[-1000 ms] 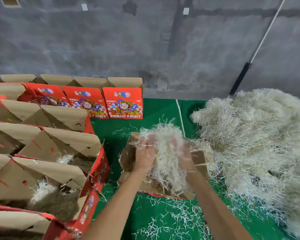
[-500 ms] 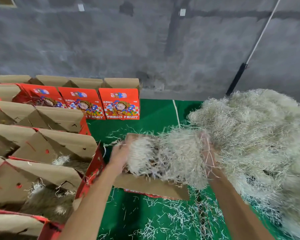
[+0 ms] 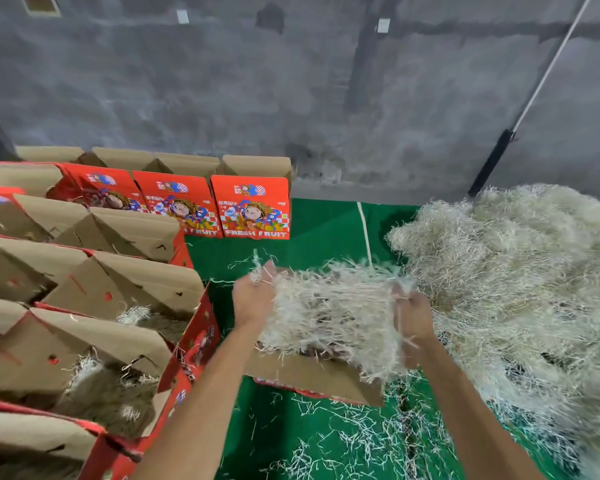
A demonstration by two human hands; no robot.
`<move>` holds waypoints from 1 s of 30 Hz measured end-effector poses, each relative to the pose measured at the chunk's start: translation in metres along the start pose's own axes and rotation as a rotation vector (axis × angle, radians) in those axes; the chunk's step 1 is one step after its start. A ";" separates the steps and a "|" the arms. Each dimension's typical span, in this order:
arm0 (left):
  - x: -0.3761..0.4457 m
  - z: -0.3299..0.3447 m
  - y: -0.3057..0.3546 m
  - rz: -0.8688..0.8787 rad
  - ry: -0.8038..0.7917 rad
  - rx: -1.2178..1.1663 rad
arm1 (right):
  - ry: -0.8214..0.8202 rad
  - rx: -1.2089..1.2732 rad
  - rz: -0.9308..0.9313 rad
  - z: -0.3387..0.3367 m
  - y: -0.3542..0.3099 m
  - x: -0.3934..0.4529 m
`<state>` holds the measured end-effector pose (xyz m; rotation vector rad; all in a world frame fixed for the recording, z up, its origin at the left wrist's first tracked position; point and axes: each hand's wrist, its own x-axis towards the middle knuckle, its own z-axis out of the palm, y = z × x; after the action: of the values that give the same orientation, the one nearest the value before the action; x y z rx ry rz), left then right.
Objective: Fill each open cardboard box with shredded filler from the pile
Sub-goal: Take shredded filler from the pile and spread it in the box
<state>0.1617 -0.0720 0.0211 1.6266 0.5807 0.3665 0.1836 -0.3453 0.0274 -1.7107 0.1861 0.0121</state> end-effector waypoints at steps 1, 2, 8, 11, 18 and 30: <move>0.010 -0.009 -0.001 0.007 -0.003 0.021 | 0.018 0.093 0.015 -0.012 0.006 0.003; 0.014 -0.014 -0.002 0.016 -0.073 0.080 | -0.016 0.130 0.024 -0.019 0.006 0.003; -0.017 0.020 -0.009 0.465 -0.164 0.747 | -0.205 -0.008 0.052 0.008 0.025 0.001; -0.034 0.031 -0.001 0.388 -0.313 0.653 | -0.180 -0.056 0.089 0.035 0.024 -0.003; -0.049 0.050 -0.008 -0.176 -0.430 0.211 | -0.221 0.108 0.029 0.064 0.016 -0.021; 0.000 0.028 -0.017 -0.244 -0.127 0.013 | -0.150 0.325 0.135 0.054 -0.001 -0.005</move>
<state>0.1742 -0.0946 -0.0001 1.5571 0.6770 0.0793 0.1839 -0.2911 0.0204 -1.3649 0.1815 0.1996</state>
